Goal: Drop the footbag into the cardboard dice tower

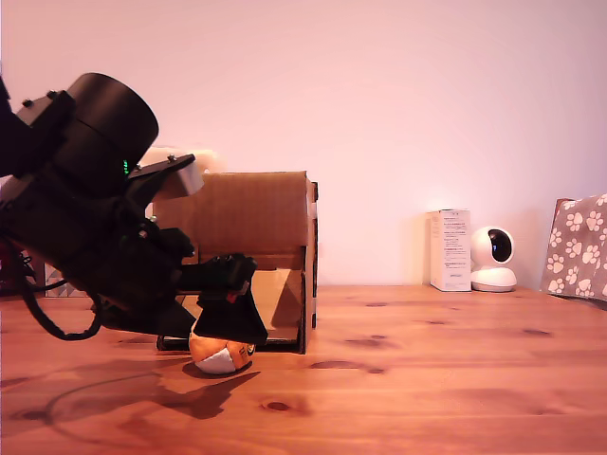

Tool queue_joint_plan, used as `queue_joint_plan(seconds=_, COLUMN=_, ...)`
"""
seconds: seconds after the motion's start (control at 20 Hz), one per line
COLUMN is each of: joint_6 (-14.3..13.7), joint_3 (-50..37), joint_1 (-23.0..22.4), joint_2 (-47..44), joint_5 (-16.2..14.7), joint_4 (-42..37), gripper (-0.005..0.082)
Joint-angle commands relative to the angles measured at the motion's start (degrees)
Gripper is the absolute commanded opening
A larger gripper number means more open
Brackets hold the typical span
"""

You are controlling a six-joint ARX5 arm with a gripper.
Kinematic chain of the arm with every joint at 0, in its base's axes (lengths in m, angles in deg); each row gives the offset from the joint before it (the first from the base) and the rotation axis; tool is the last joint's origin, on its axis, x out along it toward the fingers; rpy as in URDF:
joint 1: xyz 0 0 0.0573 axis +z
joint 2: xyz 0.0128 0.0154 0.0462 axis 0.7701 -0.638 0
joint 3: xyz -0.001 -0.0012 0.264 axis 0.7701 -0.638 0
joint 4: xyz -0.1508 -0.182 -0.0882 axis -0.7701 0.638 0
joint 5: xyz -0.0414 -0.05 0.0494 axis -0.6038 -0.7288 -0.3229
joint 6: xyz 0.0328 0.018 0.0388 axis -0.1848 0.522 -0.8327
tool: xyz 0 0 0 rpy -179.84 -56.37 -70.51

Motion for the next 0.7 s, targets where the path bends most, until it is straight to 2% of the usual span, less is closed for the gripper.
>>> queue_joint_plan(seconds=0.0, joint_6=-0.39, joint_3=-0.13, joint_1=0.04, joint_2=-1.33, joint_5=0.13, joint_4=0.63, gripper=0.0505)
queue_joint_plan(seconds=0.1, joint_6=-0.24, joint_3=-0.13, joint_1=0.04, joint_2=-1.33, joint_5=0.13, joint_4=2.01, gripper=0.0250)
queue_joint_plan(seconds=0.15, joint_6=-0.24, joint_3=-0.09, joint_1=0.04, joint_2=-1.33, joint_5=0.13, joint_4=2.23, gripper=0.0170)
queue_joint_plan(seconds=0.2, joint_6=-0.24, joint_3=-0.02, joint_1=0.04, joint_2=-1.31, joint_5=0.11, joint_4=2.25, gripper=0.0140)
queue_joint_plan(seconds=0.35, joint_6=-0.22, joint_3=0.24, joint_1=-0.17, joint_2=0.26, joint_5=-0.28, joint_4=4.50, gripper=0.0124)
queue_joint_plan(seconds=0.65, joint_6=0.96, joint_3=0.24, joint_1=-2.16, joint_2=14.88, joint_5=-1.18, joint_4=20.26, gripper=0.0102)
